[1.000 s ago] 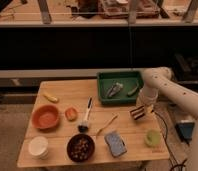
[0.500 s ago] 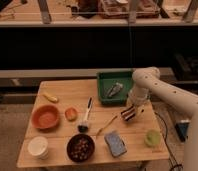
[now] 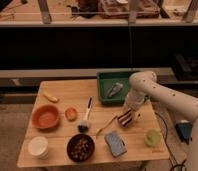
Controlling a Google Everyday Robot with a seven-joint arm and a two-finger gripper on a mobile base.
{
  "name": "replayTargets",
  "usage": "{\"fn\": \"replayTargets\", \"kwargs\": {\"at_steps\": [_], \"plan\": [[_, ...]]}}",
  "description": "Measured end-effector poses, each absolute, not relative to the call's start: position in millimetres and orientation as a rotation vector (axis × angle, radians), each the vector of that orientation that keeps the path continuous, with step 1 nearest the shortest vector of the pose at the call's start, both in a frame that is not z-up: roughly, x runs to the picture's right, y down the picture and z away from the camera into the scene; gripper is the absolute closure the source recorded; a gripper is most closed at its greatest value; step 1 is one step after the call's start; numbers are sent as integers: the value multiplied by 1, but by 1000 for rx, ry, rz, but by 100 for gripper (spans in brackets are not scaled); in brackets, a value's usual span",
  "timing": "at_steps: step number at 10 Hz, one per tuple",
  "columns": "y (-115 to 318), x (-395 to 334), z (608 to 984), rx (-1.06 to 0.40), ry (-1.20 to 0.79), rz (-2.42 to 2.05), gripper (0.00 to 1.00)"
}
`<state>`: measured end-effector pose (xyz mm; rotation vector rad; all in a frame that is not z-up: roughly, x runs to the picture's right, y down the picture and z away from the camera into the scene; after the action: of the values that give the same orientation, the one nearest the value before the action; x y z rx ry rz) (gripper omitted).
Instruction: Wipe table surface with eraser
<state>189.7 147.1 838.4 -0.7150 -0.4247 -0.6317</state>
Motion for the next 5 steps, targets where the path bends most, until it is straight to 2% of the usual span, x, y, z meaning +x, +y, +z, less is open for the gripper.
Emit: {"fn": "replayTargets", "kwargs": {"at_steps": [5], "plan": [[164,214,828,-752,-423,-620,100]]}}
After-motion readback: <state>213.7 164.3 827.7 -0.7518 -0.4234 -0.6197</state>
